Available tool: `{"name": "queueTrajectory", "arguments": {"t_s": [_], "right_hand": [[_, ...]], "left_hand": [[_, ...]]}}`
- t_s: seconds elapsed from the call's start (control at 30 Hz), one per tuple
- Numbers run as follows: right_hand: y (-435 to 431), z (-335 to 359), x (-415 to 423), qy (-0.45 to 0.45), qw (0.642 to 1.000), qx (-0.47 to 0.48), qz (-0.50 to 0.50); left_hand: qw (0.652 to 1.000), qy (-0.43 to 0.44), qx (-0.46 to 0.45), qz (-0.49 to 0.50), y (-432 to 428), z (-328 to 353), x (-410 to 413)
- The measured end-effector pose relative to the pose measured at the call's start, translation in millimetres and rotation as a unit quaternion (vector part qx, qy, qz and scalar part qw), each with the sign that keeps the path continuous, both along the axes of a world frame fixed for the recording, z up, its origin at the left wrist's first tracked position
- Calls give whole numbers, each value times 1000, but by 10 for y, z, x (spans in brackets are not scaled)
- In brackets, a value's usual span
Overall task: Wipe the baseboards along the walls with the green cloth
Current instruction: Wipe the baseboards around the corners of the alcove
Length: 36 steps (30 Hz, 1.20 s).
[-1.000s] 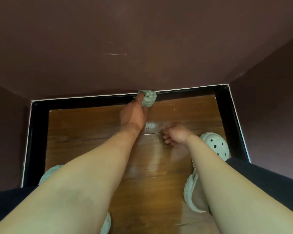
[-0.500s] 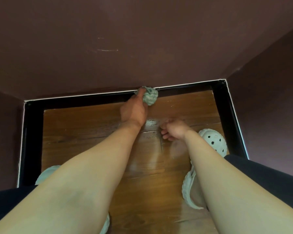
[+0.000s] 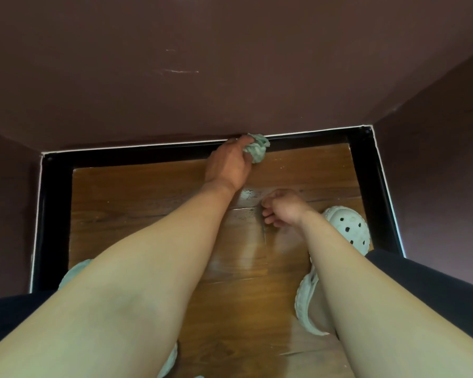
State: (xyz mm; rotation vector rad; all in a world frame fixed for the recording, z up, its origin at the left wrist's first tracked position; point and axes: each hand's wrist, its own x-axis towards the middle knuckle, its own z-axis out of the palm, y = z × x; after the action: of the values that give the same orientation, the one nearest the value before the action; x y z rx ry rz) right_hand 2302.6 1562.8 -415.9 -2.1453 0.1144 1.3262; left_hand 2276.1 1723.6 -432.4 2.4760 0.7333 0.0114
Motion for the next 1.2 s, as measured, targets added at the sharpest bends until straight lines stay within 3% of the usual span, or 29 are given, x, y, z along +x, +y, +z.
{"name": "queueTrajectory", "arguments": {"t_s": [0.1, 0.17, 0.3, 0.4, 0.57, 0.8, 0.93, 1.03, 1.1, 1.2], "right_hand": [[21, 25, 17, -5, 1000, 4, 3], [3, 24, 28, -5, 1000, 3, 2], [5, -5, 5, -3, 1000, 4, 4], [31, -24, -20, 4, 1000, 7, 2], [36, 11, -14, 1, 1000, 16, 1], [-32, 34, 19, 12, 999, 25, -38], [1, -6, 0, 11, 999, 27, -40], [-8, -21, 27, 0, 998, 31, -48], [-32, -22, 57, -16, 997, 40, -71], [-61, -32, 79, -31, 993, 45, -104]], "left_hand": [[1000, 13, 3, 5, 81, -23, -63], [995, 58, 0, 85, 138, -97, -204], [934, 146, -65, 321, 229, -244, -571], [910, 137, -112, 375, 243, -252, -542], [909, 89, -200, 354, 110, -225, -320], [959, 113, -220, 140, -146, -235, -83], [954, 118, -143, 234, -82, -181, 15], [927, 134, -105, 335, 62, -198, -116], [925, 138, -92, 341, 75, -239, -181], [950, 125, -55, 280, -62, -264, -162]]}}
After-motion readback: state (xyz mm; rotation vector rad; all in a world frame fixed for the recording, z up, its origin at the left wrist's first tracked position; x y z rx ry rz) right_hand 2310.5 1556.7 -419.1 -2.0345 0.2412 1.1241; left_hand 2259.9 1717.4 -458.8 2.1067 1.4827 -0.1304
